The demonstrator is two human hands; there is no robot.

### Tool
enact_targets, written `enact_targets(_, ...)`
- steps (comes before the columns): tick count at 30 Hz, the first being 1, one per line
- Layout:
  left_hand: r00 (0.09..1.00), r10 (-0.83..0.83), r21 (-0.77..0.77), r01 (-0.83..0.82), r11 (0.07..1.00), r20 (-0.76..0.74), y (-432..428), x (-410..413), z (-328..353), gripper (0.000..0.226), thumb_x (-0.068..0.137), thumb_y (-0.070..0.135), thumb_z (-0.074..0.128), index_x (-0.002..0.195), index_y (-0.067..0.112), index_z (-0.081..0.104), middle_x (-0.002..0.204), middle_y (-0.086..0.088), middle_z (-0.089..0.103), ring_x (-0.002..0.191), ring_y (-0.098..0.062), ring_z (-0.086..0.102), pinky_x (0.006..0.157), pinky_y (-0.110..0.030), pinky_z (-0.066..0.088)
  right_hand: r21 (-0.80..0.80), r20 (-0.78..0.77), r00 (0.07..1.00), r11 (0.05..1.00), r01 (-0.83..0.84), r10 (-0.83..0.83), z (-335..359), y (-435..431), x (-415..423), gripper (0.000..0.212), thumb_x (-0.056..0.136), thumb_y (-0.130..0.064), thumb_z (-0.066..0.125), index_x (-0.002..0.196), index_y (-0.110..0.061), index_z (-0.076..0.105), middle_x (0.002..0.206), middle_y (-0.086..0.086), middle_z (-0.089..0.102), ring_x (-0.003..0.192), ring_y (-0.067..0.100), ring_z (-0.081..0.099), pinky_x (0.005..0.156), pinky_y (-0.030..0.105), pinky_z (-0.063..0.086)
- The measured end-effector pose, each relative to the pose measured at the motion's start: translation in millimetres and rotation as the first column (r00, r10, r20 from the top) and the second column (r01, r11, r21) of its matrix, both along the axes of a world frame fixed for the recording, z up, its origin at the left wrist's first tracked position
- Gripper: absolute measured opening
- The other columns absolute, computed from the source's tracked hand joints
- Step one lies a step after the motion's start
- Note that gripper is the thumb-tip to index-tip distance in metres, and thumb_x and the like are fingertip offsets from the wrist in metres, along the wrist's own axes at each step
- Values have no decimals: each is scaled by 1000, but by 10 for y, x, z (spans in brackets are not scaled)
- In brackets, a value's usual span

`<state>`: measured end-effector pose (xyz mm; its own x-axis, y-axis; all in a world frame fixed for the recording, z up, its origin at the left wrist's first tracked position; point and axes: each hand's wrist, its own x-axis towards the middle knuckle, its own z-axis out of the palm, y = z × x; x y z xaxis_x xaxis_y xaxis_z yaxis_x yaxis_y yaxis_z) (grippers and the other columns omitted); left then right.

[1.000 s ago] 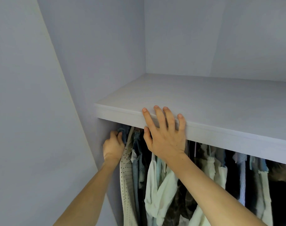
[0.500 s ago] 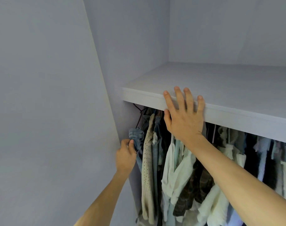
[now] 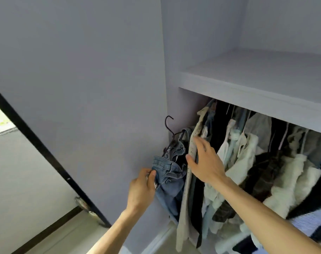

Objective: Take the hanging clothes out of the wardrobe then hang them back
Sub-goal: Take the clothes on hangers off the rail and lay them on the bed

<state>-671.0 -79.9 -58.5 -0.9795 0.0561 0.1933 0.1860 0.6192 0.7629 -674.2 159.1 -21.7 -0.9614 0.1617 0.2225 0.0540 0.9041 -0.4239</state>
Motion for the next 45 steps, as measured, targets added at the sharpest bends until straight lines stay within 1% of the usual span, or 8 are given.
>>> enact_targets(4, 1000, 1, -80, -3, 997, -17, -525, 551, -97, 16, 102, 33, 49, 108, 21, 59, 83, 4, 72, 73, -23, 65, 63, -35, 45, -215, 81, 984, 966, -140, 161, -97, -449, 27, 78, 89, -75, 39, 153, -45, 8, 160, -20, 1, 131, 18, 50, 98, 45, 50)
enact_targets(8, 997, 20, -146, -31, 989, -76, -1118, 1207, -189, 22, 102, 34, 49, 104, 14, 59, 77, 2, 70, 63, -20, 62, 51, -13, 36, -189, 126, 926, 925, -329, 355, -80, -1105, 169, 58, 96, -65, 37, 147, -38, 37, 149, -12, 37, 107, 11, 59, 94, 34, 45)
enact_targets(13, 976, 116, -148, -145, 978, -185, -1919, 2148, -275, 31, 100, 43, 42, 96, 17, 58, 69, 6, 68, 59, -21, 59, 49, -25, 43, -106, 57, 857, 857, -505, 512, -261, -2116, 655, 38, 100, -58, 30, 74, -31, 37, 75, -9, 48, 73, 15, 49, 65, 33, 36)
enact_targets(22, 859, 484, -415, -506, 756, -166, -3205, 3908, -76, 29, 93, 59, 36, 104, 35, 50, 59, 9, 61, 52, -18, 61, 44, -26, 39, -215, -38, 661, 640, -738, 749, -407, -4025, 1896, 30, 101, -51, 30, 80, -31, 34, 84, -4, 45, 80, 18, 40, 69, 36, 34)
enact_targets(26, 725, 679, -462, -646, 608, -120, -3502, 4459, 192, 57, 86, 66, 36, 132, 35, 47, 107, 16, 60, 81, -18, 66, 61, -33, 48, -207, -75, 572, 548, -810, 817, -322, -4602, 2270, 31, 103, -49, 31, 81, -27, 36, 83, -3, 45, 77, 24, 46, 66, 35, 33)
enact_targets(31, 709, 705, -368, -659, 655, -14, -3758, 4692, 492, 55, 90, 58, 51, 141, 50, 31, 141, 28, 40, 119, -2, 52, 83, -31, 47, -150, -171, 435, 413, -898, 884, -113, -5183, 2474, 38, 103, -48, 34, 89, -16, 50, 83, -1, 46, 81, 29, 53, 67, 35, 37)
enact_targets(38, 660, 746, -340, -684, 646, 88, -3954, 4289, 619, 35, 90, 54, 51, 124, 45, 49, 117, 21, 61, 103, -3, 61, 86, -40, 54, -33, -334, 244, 248, -968, 910, 187, -5802, 2529, 49, 101, -53, 27, 86, -14, 52, 77, 3, 50, 66, 29, 52, 58, 37, 45)
enact_targets(45, 417, 909, -271, -877, 396, -20, -4253, 4146, 801, 16, 96, 43, 56, 111, 46, 60, 101, 15, 66, 91, -15, 63, 78, -41, 54, 23, -376, 95, 112, -993, 922, 400, -6416, 2351, 44, 102, -53, 33, 85, -16, 50, 80, -2, 42, 71, 31, 51, 61, 34, 38)
